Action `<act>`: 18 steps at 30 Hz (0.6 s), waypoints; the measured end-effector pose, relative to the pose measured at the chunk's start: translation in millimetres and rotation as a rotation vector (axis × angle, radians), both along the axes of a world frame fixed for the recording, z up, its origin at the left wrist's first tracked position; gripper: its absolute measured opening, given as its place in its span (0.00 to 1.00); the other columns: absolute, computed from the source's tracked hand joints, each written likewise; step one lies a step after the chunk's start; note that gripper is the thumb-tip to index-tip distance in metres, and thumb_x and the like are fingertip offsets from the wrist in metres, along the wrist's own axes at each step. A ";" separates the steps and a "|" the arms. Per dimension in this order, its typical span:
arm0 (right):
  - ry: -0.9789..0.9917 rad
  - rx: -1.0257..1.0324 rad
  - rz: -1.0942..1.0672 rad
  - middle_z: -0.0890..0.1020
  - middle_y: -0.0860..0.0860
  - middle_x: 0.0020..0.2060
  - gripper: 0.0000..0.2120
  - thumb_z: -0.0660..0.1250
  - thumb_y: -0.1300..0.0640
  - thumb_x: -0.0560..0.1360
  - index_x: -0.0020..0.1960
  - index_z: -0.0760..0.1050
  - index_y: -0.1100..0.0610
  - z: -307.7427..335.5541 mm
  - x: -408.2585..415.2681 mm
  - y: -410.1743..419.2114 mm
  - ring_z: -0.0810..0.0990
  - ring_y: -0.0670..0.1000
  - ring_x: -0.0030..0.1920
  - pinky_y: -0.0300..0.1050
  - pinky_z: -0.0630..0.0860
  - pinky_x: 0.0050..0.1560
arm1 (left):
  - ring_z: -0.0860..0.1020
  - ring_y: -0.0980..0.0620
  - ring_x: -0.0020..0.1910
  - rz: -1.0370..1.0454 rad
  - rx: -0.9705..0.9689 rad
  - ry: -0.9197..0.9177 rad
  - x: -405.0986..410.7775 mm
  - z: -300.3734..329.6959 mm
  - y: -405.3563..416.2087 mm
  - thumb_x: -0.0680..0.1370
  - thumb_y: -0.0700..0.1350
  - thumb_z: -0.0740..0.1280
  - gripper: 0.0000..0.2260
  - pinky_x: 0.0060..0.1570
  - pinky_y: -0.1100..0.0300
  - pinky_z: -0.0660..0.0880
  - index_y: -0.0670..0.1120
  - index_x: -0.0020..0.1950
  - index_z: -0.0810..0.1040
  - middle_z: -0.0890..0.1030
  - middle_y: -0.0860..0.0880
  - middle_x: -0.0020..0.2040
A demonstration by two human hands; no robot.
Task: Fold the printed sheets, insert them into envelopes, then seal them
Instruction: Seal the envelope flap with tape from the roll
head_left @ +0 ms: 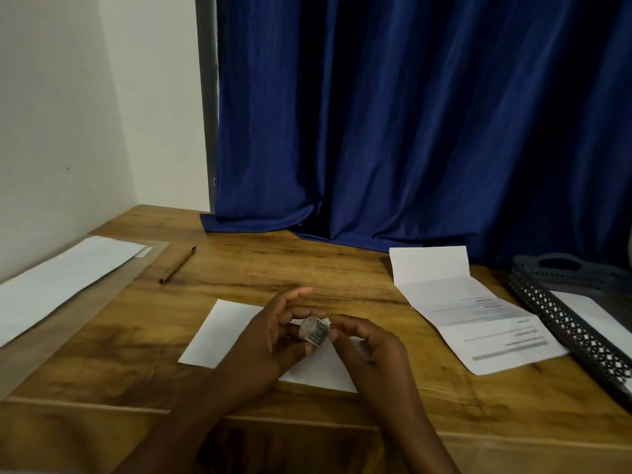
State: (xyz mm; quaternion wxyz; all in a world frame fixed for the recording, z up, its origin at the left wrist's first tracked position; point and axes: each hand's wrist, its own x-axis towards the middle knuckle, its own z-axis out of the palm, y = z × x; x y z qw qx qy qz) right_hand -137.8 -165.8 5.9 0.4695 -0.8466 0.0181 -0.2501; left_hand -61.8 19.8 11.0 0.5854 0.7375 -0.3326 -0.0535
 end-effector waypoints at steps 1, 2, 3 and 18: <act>0.006 0.008 0.010 0.84 0.35 0.54 0.11 0.70 0.52 0.78 0.60 0.83 0.43 -0.8 0.4 1.1 0.80 0.35 0.56 0.41 0.79 0.57 | 0.80 0.53 0.65 -0.005 0.008 -0.004 -0.1 -0.7 0.0 0.76 0.33 0.72 0.35 0.62 0.57 0.78 0.57 0.77 0.64 0.80 0.55 0.66; 0.011 0.018 0.016 0.85 0.36 0.54 0.12 0.71 0.53 0.78 0.60 0.83 0.44 -1.8 0.1 1.3 0.81 0.36 0.56 0.43 0.79 0.58 | 0.79 0.54 0.66 -0.010 0.013 -0.006 -0.1 -1.6 -0.1 0.77 0.33 0.72 0.35 0.63 0.57 0.77 0.57 0.77 0.64 0.80 0.55 0.67; 0.007 0.026 0.016 0.85 0.36 0.53 0.12 0.72 0.54 0.77 0.60 0.83 0.45 -2.9 -0.5 0.6 0.81 0.37 0.56 0.43 0.79 0.58 | 0.78 0.55 0.67 -0.015 0.018 -0.006 -0.1 -2.1 -0.5 0.77 0.33 0.72 0.35 0.64 0.57 0.76 0.58 0.77 0.63 0.80 0.56 0.67; -0.018 0.149 0.032 0.86 0.42 0.44 0.09 0.74 0.61 0.75 0.46 0.85 0.46 -6.3 -10.6 -7.2 0.84 0.46 0.48 0.52 0.82 0.51 | 0.80 0.58 0.61 -0.001 0.151 -0.071 -4.6 -2.3 -4.3 0.77 0.42 0.74 0.27 0.63 0.54 0.78 0.62 0.71 0.71 0.80 0.62 0.61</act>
